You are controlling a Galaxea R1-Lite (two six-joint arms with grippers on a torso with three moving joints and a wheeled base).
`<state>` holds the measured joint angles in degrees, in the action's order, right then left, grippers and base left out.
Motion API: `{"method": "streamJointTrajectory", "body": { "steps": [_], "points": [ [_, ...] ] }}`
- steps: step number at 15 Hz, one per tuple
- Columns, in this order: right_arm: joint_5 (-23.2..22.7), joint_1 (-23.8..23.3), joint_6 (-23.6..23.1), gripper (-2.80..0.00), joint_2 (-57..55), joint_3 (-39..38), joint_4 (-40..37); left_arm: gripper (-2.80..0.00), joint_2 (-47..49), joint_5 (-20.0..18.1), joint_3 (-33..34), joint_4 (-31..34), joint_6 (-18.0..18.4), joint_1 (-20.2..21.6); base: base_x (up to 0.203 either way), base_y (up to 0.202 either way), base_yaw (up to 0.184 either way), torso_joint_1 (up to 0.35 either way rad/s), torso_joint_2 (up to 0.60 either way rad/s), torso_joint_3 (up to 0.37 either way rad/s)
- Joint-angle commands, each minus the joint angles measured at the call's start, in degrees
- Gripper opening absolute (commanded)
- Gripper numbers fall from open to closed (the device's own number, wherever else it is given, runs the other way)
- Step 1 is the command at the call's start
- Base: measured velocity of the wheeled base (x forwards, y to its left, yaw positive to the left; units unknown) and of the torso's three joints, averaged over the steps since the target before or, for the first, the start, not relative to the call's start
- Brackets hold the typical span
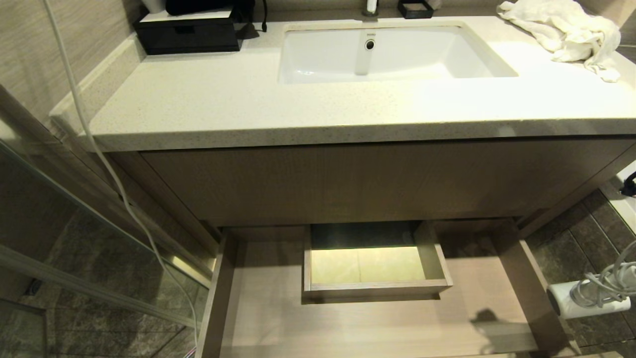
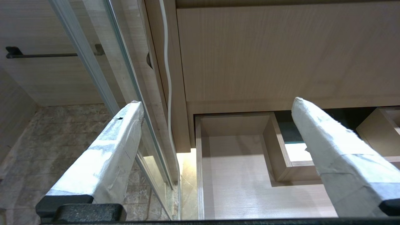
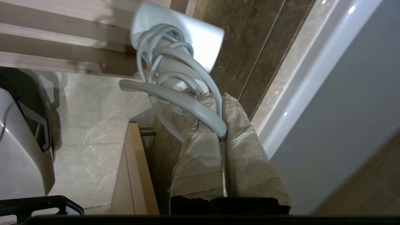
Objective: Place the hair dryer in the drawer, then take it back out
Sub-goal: Put it into the drawer
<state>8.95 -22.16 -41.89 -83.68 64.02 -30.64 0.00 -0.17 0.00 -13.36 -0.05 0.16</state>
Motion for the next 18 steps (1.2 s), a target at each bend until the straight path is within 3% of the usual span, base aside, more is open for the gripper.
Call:
{"method": "streamJointTrajectory", "body": {
  "steps": [1, 6, 9, 18],
  "points": [
    [0.1, 0.4, -0.4, -2.80, -4.7, 0.4, 0.6, 0.00, 0.0, 0.0, 2.3, -0.1, 0.0, 0.0, 0.000, 0.000, 0.000, 0.000, 0.00, 0.000],
    [0.1, 0.6, -0.8, -2.80, -12.3, 0.6, 6.8, 0.00, 0.0, 0.0, 2.3, -0.1, 0.0, 0.0, 0.000, 0.000, 0.000, 0.000, 0.00, 0.000],
    [0.9, 0.6, -4.0, -2.80, -15.9, 1.8, 10.0, 0.00, 0.0, 0.0, 2.3, -0.1, 0.0, 0.0, 0.000, 0.000, 0.000, 0.000, 0.00, 0.000],
    [1.0, 1.6, -4.3, -2.80, -21.6, 4.9, 10.7, 0.00, 0.0, 0.0, 2.3, -0.1, 0.0, 0.0, 0.000, 0.000, 0.000, 0.000, 0.00, 0.000]
  ]
}}
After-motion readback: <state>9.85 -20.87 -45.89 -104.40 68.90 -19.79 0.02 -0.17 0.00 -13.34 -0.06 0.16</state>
